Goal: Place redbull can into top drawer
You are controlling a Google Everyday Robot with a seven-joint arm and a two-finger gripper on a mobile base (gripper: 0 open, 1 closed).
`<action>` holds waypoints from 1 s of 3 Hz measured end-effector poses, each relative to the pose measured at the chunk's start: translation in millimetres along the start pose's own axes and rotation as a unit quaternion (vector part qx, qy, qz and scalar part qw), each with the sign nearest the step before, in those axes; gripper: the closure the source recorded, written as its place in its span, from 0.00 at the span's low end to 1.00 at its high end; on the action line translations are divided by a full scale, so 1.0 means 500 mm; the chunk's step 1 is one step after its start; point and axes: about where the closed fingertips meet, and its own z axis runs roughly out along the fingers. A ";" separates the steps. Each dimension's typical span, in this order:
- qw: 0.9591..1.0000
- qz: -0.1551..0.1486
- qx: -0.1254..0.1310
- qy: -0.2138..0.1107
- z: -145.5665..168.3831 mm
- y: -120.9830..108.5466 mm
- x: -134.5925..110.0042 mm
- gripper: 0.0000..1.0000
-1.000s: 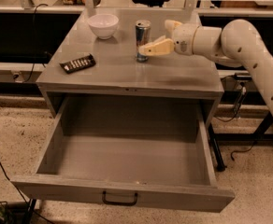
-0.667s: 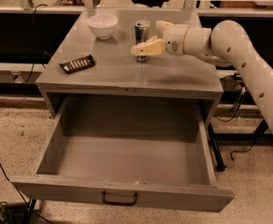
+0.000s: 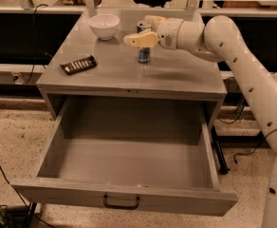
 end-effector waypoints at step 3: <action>0.999 0.037 -0.010 -0.020 -0.015 -0.003 -0.041 0.87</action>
Offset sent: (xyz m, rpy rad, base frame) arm -0.0007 -0.0154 0.0032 0.0244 0.0422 -0.0183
